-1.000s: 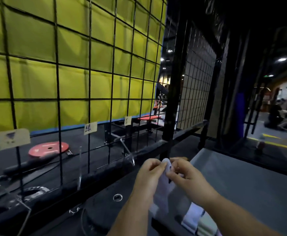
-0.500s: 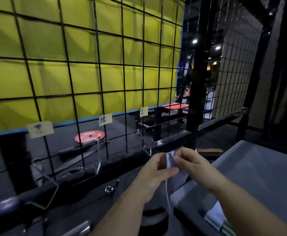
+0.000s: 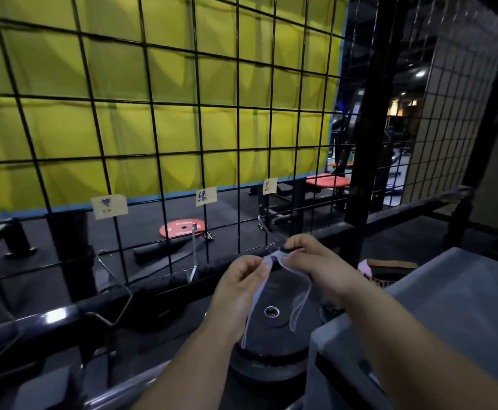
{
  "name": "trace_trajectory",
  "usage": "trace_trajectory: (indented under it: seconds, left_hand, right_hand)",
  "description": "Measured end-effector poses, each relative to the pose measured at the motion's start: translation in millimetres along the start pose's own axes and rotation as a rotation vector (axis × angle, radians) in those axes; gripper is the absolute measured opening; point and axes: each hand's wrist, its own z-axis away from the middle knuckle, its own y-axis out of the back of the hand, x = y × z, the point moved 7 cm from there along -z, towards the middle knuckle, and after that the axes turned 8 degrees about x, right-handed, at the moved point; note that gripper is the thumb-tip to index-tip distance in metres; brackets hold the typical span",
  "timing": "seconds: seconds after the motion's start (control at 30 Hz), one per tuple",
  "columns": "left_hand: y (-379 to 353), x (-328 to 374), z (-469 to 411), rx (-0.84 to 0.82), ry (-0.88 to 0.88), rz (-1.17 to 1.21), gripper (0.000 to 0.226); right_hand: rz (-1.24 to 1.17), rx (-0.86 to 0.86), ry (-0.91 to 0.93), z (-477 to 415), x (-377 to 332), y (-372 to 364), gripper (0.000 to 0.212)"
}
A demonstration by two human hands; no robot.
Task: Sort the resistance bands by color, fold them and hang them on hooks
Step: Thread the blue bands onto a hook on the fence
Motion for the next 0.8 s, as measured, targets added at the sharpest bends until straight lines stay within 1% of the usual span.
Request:
trace_trajectory:
  seconds: [0.03,0.07,0.1,0.17,0.27,0.33,0.4,0.43,0.47,0.5,0.53,0.6,0.67,0.7,0.77,0.8]
  left_hand:
    - [0,1,-2,0.023,-0.018,-0.013,0.016]
    - [0,2,-3,0.045,-0.041,-0.043,0.012]
    - [-2,4,-4,0.054,-0.068,-0.078,0.013]
    - [-3,7,-4,0.055,-0.096,-0.123,0.017]
    - [-2,8,-6,0.053,-0.111,-0.162,0.01]
    - [0,10,-7,0.057,-0.132,-0.187,0.009]
    - [1,14,-9,0.071,-0.162,-0.196,0.006]
    - [2,16,-10,0.077,-0.177,-0.202,0.005]
    - [3,17,-13,0.088,-0.186,-0.208,0.004]
    - [4,19,-15,0.1,-0.198,-0.216,0.005]
    - [4,20,-18,0.113,-0.212,-0.225,0.006]
    - [2,20,-21,0.141,-0.238,-0.251,0.01]
    - [0,22,-23,0.193,-0.265,-0.292,0.011]
    - [-1,23,-24,0.224,-0.275,-0.307,0.01]
    - [-3,25,-25,0.257,-0.29,-0.325,0.007]
    - [-5,25,-26,0.262,-0.297,-0.341,0.008]
  right_hand:
    - [-0.003,-0.002,-0.031,-2,1,1,0.035]
    - [0.009,-0.016,-0.052,-3,2,1,0.027]
    - [0.061,-0.039,-0.063,-3,0,3,0.015]
    - [0.145,-0.081,-0.114,-3,1,8,0.019]
    - [0.174,-0.081,-0.176,-6,2,17,0.025]
    - [0.136,-0.06,-0.186,-11,2,19,0.02]
    - [0.06,-0.048,-0.203,-16,2,17,0.022]
    - [0.027,-0.042,-0.191,-19,0,13,0.017]
    - [-0.018,-0.058,-0.186,-21,-2,8,0.024]
    - [-0.063,-0.066,-0.193,-25,-4,5,0.039]
    - [-0.106,-0.083,-0.185,-30,-5,1,0.041]
    - [-0.092,-0.043,-0.125,-36,-11,0,0.019]
    - [-0.091,0.027,-0.109,-43,-13,2,0.03]
    - [-0.082,0.046,-0.099,-48,-12,2,0.032]
    - [-0.042,0.092,-0.07,-55,-12,3,0.015]
    - [-0.013,0.103,-0.081,-58,-11,3,0.016]
